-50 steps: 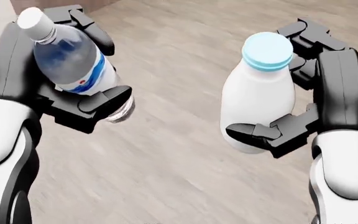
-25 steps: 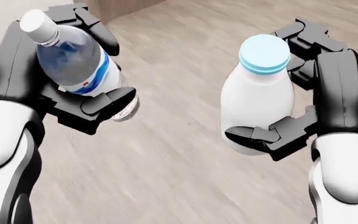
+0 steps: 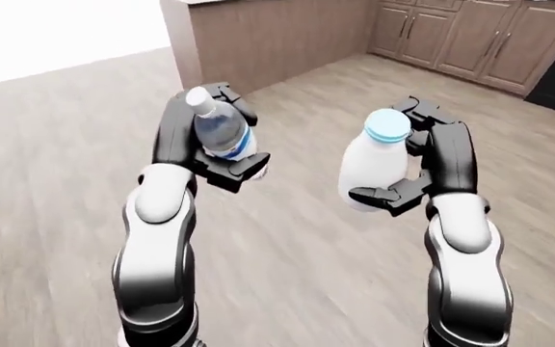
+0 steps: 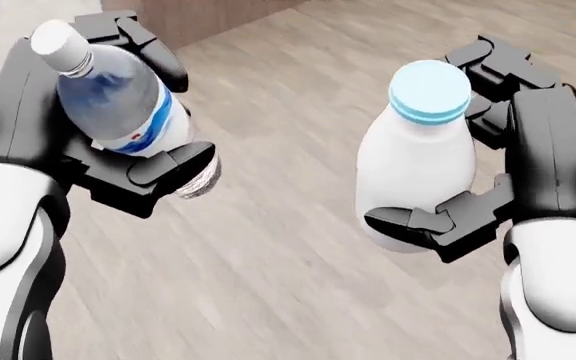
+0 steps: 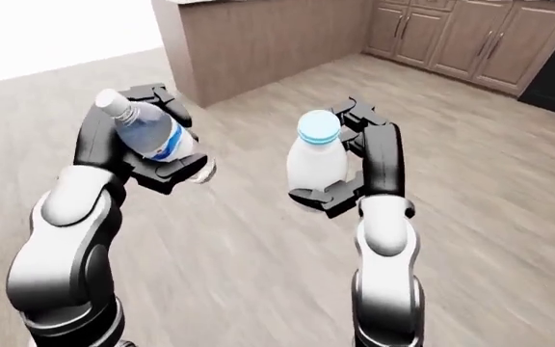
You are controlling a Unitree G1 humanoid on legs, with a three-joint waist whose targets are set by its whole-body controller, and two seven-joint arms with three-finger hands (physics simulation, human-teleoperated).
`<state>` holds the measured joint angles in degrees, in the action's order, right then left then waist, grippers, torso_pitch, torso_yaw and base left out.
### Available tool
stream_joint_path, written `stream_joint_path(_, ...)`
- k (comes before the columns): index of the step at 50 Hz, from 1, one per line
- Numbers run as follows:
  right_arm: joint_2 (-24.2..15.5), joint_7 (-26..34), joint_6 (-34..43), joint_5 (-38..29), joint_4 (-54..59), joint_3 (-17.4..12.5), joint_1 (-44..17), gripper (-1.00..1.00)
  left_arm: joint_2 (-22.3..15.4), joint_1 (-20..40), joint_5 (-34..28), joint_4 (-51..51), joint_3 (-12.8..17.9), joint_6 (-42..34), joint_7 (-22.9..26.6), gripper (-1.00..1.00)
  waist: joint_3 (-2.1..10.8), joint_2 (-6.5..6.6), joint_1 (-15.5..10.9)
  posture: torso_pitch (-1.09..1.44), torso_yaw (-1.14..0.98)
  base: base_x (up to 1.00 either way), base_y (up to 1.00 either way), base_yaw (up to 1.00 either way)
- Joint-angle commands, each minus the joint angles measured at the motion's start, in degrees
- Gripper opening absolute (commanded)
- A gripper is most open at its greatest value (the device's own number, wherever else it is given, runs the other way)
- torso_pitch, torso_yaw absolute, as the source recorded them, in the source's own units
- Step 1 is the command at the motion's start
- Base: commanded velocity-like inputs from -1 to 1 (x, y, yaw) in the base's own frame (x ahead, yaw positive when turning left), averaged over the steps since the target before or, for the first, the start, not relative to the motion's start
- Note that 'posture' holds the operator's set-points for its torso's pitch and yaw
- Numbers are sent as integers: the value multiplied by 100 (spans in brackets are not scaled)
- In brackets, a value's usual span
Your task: Move the drinks to the dining counter.
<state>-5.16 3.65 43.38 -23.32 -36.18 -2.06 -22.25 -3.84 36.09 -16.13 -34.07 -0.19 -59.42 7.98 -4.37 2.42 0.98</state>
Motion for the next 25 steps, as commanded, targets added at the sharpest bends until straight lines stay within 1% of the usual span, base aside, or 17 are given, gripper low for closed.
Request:
stream_joint_path(1,-82,-109,-182,-50,-227,-165,-212,-100,8,279,23,-221,-47,204,-17,-100,300,32,4,0,0,81,-87,0)
stream_joint_path(3,-83,-111,-173,-52,-246,-158,-197,-100,13,252,19,-229,-71,216,-24,-100,330,82,-9,0,0,81,-86,0)
stream_joint_path(6,-88,-118,-197,-34,-259,-177,-164,-100,20,233,18,-209,-68,250,-25,-100,276,122,-50,0,0,81,-86,0)
stream_joint_path(9,-109,-119,-216,-20,-246,-200,-163,-100,17,245,6,-244,-74,210,-15,-100,327,49,-63,0,0,80,-86,0)
stream_joint_path(11,-111,-121,-199,-26,-269,-196,-155,-100,25,238,8,-208,-78,253,-25,-100,415,-126,-20,0,0,81,-86,0)
stream_joint_path(12,-109,-125,-211,-18,-261,-201,-151,-100,30,234,9,-196,-82,270,-26,-100,426,-311,20,0,0,80,-87,0)
stream_joint_path(13,-110,-128,-220,-8,-261,-208,-153,-100,32,234,8,-186,-83,277,-27,-100,458,-612,83,0,0,80,-87,0)
stream_joint_path(14,-110,-130,-225,-5,-258,-208,-148,-100,30,235,7,-187,-81,279,-24,-100,525,-798,100,0,0,80,-86,0)
stream_joint_path(15,-111,-131,-219,-6,-266,-207,-147,-100,27,236,6,-183,-77,283,-22,-100,311,-617,99,0,0,80,-86,0)
stream_joint_path(16,-116,-129,-219,0,-267,-213,-152,-100,28,235,14,-170,-59,300,-22,-100,181,-689,117,0,0,81,-86,0)
stream_joint_path(17,-118,-127,-201,-1,-286,-215,-156,-100,27,230,16,-172,-58,301,-23,-100,278,-690,191,0,0,81,-87,0)
stream_joint_path(18,-119,-132,-204,3,-287,-221,-152,-100,28,226,15,-173,-63,306,-27,-100,263,-672,156,0,0,81,-87,0)
stream_joint_path(20,-122,-151,-256,26,-265,-246,-121,-100,30,224,9,-200,-73,279,-26,-100,121,-592,143,0,0,80,-86,0)
stream_joint_path(22,-127,-144,-221,24,-295,-241,-125,-100,35,212,8,-213,-76,275,-28,-100,125,-546,138,0,0,82,-86,0)
stream_joint_path(23,-128,-145,-218,28,-308,-245,-121,-100,38,205,10,-197,-74,297,-35,-100,170,-533,83,0,0,81,-86,0)
stream_joint_path(24,-128,-156,-240,35,-296,-249,-106,-100,39,193,12,-189,-77,318,-36,-100,188,-383,-62,0,0,81,-86,0)
stream_joint_path(25,-129,-167,-260,41,-276,-249,-94,-100,37,188,10,-192,-75,320,-35,-100,248,80,-225,0,0,80,-87,0)
